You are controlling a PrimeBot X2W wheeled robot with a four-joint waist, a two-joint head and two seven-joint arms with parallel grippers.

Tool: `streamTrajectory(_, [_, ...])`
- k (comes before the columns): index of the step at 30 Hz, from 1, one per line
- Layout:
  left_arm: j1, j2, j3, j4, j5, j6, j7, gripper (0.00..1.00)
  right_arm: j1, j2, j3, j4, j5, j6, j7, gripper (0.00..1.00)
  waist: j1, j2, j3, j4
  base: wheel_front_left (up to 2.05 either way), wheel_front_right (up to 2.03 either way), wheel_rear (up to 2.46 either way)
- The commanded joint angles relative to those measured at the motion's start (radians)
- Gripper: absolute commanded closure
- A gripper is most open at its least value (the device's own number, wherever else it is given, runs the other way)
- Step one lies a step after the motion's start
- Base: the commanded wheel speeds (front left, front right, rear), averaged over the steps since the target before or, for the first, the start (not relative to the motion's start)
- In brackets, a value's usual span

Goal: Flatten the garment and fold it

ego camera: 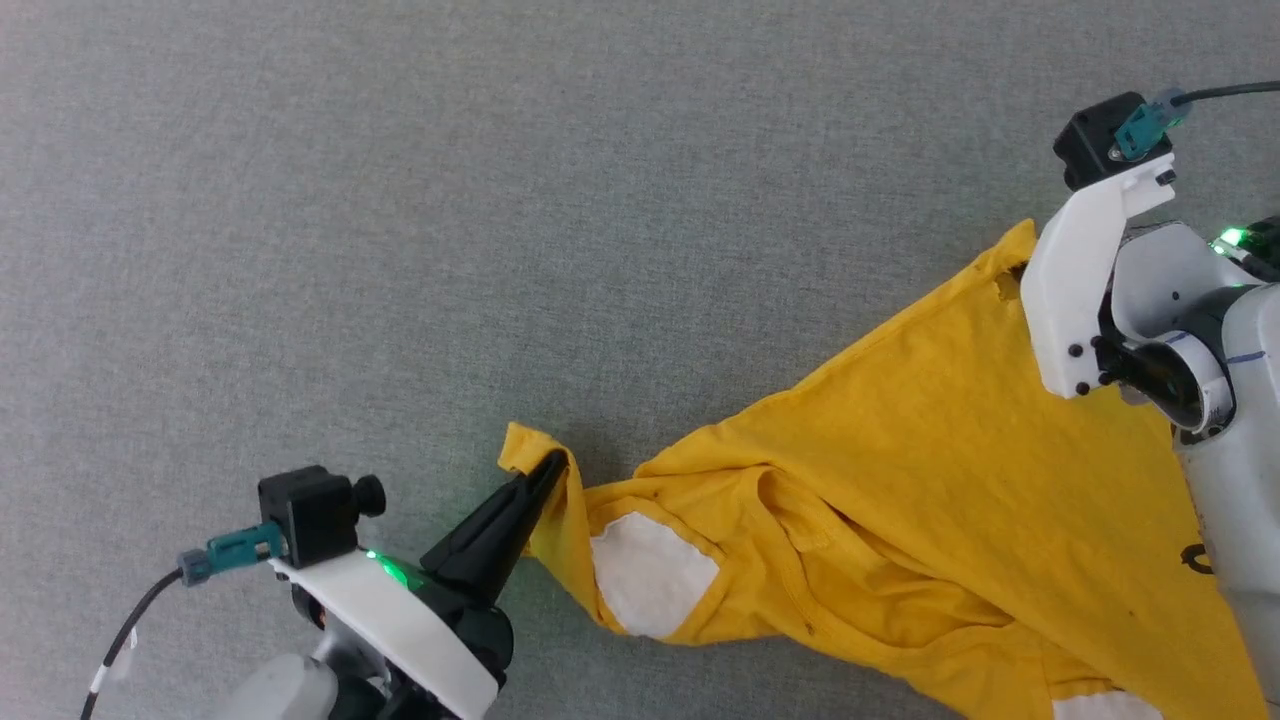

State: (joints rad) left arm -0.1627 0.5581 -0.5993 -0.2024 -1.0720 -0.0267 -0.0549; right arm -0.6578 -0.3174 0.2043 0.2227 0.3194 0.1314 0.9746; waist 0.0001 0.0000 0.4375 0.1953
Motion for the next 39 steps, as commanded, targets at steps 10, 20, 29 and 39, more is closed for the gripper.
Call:
streamTrajectory(10, [-0.110, -0.014, 0.069, 0.046, 0.096, 0.060, -0.092, 1.00, 0.000, 0.021, -0.048, 0.012, -0.036, -0.001, -0.312, 1.00, -0.0001, 0.0000, -0.115, -0.061, 0.00, 0.00, 0.00])
streamTrajectory(20, [-0.421, 0.006, 0.089, 0.165, 0.222, 0.136, 0.014, 1.00, -0.043, 0.119, -0.169, 0.029, -0.120, -0.001, -0.569, 1.00, -0.0001, 0.0000, -0.286, -0.143, 0.00, 0.00, 0.00])
streamTrajectory(29, [-0.836, 0.002, 0.097, 0.358, 0.293, 0.119, 0.152, 1.00, -0.219, 0.181, -0.132, 0.058, -0.116, -0.001, -0.534, 1.00, -0.0001, 0.0000, -0.325, -0.230, 0.00, 0.00, 0.00])
streamTrajectory(39, [-1.263, -0.015, 0.087, 0.602, 0.376, 0.042, 0.203, 1.00, -0.560, 0.254, -0.162, 0.232, -0.200, -0.001, -0.550, 1.00, -0.0001, 0.0000, -0.166, -0.299, 0.00, 0.00, 0.00])
